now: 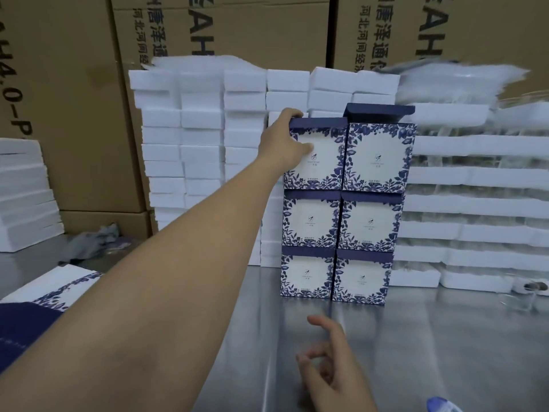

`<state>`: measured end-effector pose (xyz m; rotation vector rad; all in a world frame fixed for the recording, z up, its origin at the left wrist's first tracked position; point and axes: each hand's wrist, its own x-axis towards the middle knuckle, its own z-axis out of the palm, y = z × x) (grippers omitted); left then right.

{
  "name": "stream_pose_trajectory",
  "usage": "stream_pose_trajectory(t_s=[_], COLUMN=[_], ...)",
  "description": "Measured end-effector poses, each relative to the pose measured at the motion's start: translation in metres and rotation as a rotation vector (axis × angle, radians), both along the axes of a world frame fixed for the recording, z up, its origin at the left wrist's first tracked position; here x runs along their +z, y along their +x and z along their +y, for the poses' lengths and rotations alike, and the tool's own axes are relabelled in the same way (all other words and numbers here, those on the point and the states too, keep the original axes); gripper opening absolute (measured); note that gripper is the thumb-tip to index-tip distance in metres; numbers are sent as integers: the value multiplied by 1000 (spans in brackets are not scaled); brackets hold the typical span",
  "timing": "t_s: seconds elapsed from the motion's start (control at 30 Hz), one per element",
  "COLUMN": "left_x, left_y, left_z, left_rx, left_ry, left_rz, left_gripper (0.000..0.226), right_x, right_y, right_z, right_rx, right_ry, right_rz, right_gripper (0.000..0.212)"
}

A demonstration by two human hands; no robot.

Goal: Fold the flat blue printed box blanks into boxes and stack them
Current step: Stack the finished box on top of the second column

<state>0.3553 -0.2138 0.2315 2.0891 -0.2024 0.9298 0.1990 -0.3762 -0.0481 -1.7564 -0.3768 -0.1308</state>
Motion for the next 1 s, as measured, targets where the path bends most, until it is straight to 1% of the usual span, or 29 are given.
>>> stream_pose_trajectory(t_s=[0.1,0.2,0.23,0.27,0.3,0.37,0.43,0.47,0.5,0.57,0.63,0.7,0.77,0.8,0.87,1.0], left_x=[-5,-7,-5,0,2,0,-22,-41,-64,-117,-166,-203,-221,-225,-224,-208], left_y=[1,-10,-21,-34,-53,-93,-145,-172,-197,-242,-272,-287,-292,-293,-293,-294], left_z=[-4,-2,2,9,24,62,114,140,165,203,224,230,226,224,218,202], left_rx=[-8,-85,-118,-138,-133,-95,29,112,204,397,535,607,633,640,629,645], left_ry=[-22,-76,-90,-85,-56,48,168,218,269,357,456,511,518,510,469,420], left_rz=[-11,10,25,50,90,171,298,373,445,581,700,843,969,975,924,804], left_gripper=[67,98,106,108,104,87,67,59,56,59,64,75,86,90,91,78], right_x=[-3,-4,-4,-3,-5,-5,-7,-8,-9,-10,-10,-9,-10,-9,-10,-10], right_y=[2,3,2,4,2,4,3,3,2,3,1,0,0,0,0,-2], right_z=[-1,-2,-4,-6,-5,-9,-6,-6,-5,-5,-5,-6,-7,-7,-7,-5], right_rx=[6,28,38,47,56,68,81,81,79,75,87,94,86,90,96,99], right_ry=[-22,0,27,49,58,63,61,52,38,1,-23,-76,-101,-96,-82,-59], right_rz=[-2,10,24,29,44,37,36,28,19,16,28,12,-6,-3,9,22], right_gripper=[57,58,59,59,59,56,54,54,54,52,53,54,54,52,48,42])
